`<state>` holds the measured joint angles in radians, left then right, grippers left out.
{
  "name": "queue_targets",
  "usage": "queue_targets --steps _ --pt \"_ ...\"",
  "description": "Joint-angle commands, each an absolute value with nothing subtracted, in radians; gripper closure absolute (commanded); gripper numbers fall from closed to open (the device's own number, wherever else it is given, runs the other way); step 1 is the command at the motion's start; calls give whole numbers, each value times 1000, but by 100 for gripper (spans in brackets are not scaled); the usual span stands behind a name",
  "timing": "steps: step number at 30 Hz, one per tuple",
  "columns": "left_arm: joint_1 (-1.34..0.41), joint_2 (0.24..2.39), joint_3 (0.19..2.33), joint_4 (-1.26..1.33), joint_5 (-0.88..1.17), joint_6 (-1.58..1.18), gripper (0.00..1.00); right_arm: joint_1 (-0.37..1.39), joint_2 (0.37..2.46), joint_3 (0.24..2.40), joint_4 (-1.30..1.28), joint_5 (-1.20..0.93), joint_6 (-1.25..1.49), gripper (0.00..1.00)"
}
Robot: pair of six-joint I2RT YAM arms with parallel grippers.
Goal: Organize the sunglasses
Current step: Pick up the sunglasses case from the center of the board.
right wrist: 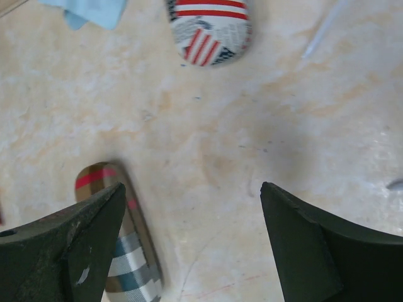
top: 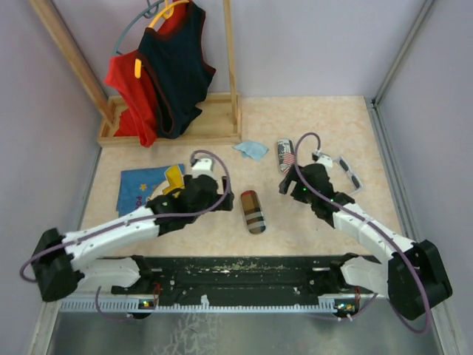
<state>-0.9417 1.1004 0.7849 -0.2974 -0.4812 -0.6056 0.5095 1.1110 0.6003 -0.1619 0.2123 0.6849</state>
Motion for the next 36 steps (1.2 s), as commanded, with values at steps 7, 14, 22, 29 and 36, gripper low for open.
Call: queue_targets --steps 7,14,22,29,36 --pt "-1132 1545 1105 -453 -694 -971 0 345 918 409 -75 41 775 13" --pt "-1141 1798 1334 -705 -682 -1138 0 344 847 379 -94 31 770 13" --pt "-1147 1922 1408 -736 -655 -1160 0 344 823 353 -92 6 752 13" --pt "-1148 1971 1454 -747 -646 -1156 0 344 815 351 -96 2 733 14" --pt "-1148 2007 1481 -751 -645 -1151 5 343 818 350 -98 0 716 14"
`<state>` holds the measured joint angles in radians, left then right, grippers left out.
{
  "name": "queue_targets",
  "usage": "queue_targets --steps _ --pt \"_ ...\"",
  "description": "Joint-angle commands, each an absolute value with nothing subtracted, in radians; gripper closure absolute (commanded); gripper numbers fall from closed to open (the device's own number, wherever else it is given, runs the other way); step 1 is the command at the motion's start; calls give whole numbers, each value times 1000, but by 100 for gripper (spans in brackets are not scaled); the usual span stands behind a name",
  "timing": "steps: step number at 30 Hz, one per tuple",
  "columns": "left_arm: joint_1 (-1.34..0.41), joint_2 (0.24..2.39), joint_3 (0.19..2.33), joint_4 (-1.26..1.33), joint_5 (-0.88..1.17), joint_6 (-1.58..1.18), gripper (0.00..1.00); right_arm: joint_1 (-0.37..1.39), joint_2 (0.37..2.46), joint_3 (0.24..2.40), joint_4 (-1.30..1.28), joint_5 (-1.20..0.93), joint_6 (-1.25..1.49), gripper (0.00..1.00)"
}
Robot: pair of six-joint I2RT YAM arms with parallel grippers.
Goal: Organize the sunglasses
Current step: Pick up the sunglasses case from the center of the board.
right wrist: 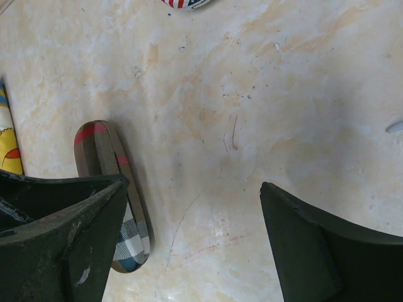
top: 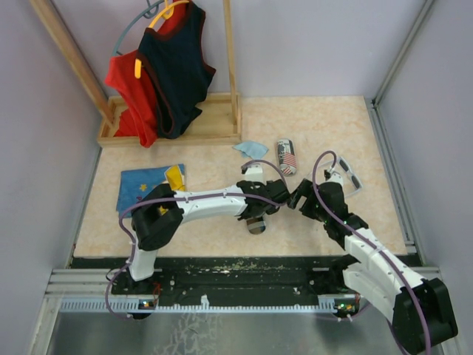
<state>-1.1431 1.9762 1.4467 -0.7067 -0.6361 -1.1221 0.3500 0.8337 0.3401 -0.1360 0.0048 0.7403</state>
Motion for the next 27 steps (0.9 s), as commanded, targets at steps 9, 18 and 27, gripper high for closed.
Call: queue_targets --steps 9,18,27 --pt "-1149 2029 1496 -765 -630 -1154 17 344 810 349 -102 0 704 14" --pt "-1149 2019 1484 -765 -627 -1166 33 343 810 354 -111 5 690 14" --pt "-1148 1897 1428 -740 -680 -1142 69 343 766 368 -102 -65 640 14"
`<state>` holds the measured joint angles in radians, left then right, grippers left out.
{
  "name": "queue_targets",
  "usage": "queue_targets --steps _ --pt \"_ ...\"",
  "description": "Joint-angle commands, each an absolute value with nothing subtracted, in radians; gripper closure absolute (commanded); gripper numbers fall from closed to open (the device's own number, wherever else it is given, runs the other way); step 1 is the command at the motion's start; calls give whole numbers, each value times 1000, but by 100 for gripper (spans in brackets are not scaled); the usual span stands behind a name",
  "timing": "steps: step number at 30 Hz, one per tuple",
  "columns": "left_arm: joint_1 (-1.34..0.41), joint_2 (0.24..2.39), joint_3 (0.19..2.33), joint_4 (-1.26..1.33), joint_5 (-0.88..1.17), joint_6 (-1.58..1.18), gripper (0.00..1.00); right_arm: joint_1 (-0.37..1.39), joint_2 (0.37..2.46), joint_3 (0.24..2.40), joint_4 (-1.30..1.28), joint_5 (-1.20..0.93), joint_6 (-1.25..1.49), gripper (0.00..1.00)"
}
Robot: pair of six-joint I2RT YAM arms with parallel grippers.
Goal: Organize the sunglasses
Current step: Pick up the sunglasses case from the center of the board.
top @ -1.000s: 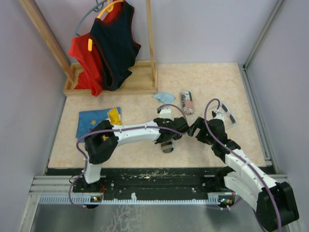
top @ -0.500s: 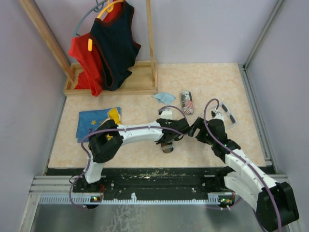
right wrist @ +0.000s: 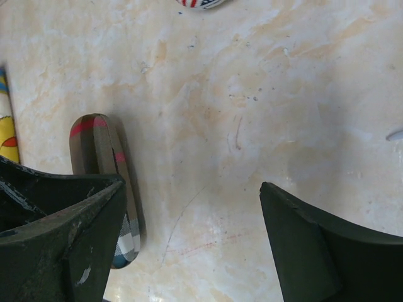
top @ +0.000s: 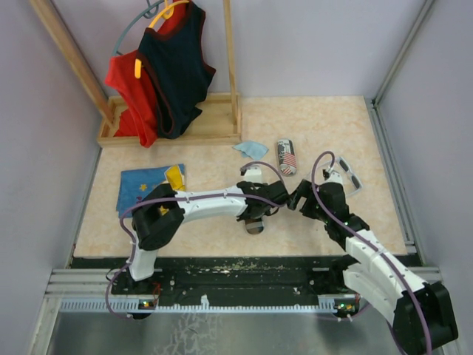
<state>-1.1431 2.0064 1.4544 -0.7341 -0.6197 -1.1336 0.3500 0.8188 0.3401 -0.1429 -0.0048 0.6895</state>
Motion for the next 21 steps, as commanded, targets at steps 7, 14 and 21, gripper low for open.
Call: queue_targets --steps 7,14,21 --pt "-1136 1536 1147 -298 -670 -841 99 342 601 368 8 -253 633 14" --pt "-1045 1090 766 215 -322 -576 99 344 453 365 252 -467 657 14" --pt "-1035 824 673 371 -82 -390 99 361 505 403 622 -672 796 14"
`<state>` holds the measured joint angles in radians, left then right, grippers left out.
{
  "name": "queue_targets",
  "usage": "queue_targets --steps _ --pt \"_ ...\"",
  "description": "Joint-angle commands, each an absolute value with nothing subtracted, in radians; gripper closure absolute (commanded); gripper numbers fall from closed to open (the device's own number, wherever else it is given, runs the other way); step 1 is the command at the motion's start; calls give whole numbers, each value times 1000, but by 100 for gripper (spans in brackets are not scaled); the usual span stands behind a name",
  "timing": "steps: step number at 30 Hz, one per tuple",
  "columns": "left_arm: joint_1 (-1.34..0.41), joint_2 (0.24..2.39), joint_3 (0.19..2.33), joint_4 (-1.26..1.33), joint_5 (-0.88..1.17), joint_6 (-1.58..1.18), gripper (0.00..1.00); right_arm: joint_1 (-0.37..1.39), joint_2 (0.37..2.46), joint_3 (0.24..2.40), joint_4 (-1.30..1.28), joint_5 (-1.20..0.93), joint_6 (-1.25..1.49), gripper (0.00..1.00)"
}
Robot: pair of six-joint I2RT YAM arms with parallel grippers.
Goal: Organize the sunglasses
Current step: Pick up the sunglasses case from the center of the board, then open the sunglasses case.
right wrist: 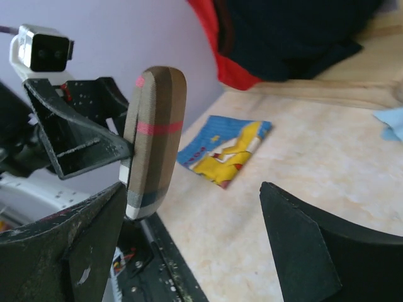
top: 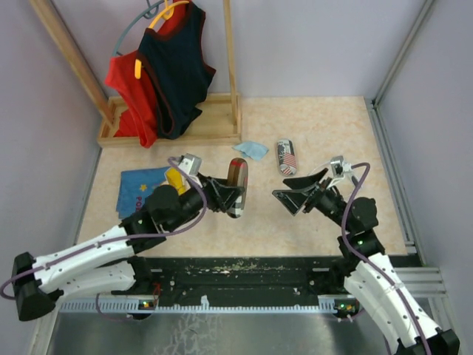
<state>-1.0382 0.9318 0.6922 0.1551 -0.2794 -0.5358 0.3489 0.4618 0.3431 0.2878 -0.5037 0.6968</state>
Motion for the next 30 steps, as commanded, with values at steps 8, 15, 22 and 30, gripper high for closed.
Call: queue_targets --steps 8,15,22,30 --pt "-1029 721 706 420 132 -345 100 668 596 503 727 -588 642 13" --pt "-1029 736 739 474 254 -351 100 818 679 555 765 -513 558 12" --pt "-1029 761 754 529 335 -384 100 833 712 578 781 -488 536 12" --pt "-1029 782 756 546 335 -389 100 852 754 596 826 -561 544 12"
